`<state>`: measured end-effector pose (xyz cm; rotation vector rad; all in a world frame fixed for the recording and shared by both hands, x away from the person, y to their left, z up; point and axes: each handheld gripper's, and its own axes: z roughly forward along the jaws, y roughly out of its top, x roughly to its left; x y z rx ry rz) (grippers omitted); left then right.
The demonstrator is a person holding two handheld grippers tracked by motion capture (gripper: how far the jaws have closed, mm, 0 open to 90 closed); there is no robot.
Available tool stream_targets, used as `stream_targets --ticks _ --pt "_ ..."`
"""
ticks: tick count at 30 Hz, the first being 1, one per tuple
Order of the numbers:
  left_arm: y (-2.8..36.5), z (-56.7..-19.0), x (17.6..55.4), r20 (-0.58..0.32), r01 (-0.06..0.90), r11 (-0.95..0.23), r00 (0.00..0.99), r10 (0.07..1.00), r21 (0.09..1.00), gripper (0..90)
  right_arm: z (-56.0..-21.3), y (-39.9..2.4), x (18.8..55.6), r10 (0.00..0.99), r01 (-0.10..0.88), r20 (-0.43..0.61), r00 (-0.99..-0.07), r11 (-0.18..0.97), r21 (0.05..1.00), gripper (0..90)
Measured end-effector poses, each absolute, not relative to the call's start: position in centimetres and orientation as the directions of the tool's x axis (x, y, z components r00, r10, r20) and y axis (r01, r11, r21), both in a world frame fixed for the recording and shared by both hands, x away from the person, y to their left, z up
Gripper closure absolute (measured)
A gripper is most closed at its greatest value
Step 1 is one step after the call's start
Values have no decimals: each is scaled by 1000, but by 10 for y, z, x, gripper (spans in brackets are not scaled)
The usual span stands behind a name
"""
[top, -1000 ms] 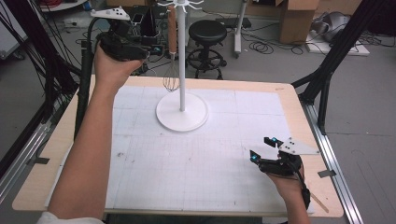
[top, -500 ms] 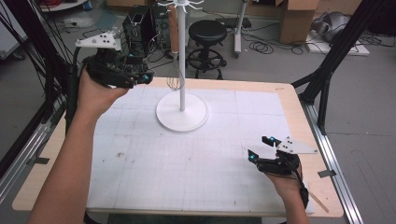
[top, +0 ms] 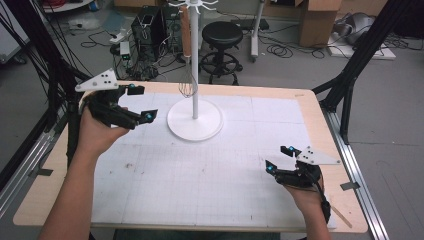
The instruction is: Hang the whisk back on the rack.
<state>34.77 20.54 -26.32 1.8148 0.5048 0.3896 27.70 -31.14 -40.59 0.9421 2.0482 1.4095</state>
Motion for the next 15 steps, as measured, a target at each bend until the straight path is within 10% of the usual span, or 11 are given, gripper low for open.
stream_targets --ticks 15 --pt "220 -319 331 -32 162 -222 867 497 962 17 -407 -311 278 762 273 -6 -647 240 932 217"
